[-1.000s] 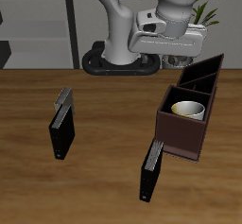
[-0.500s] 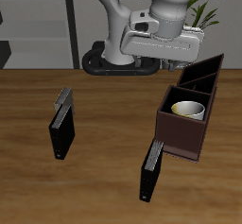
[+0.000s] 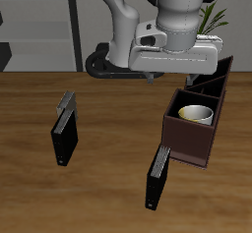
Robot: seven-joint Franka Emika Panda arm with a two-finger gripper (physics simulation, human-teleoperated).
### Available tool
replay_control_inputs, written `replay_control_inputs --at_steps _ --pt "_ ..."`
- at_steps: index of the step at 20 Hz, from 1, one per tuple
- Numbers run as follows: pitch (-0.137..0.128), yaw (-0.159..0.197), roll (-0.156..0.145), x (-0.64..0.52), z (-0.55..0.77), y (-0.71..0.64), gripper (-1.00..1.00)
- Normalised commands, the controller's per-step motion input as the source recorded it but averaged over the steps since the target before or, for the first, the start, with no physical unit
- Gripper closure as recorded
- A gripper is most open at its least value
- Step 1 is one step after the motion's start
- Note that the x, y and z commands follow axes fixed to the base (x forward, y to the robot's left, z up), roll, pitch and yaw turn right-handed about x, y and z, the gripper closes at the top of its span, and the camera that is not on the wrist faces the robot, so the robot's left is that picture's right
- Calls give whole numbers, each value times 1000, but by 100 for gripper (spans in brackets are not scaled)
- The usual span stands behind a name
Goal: Place the white-yellow mug into the left desk caddy's right compartment and place the left black book into the left desk caddy's back compartment and place the right black book into the left desk caddy's front compartment
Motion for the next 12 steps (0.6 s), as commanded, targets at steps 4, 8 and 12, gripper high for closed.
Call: replay_control_inputs --at_steps 4,8,12 --pt "-34 3 29 509 21 6 -100" --pt "-8 28 -24 567 -236 -16 -100" --pt "6 -34 -29 436 -312 -82 -100"
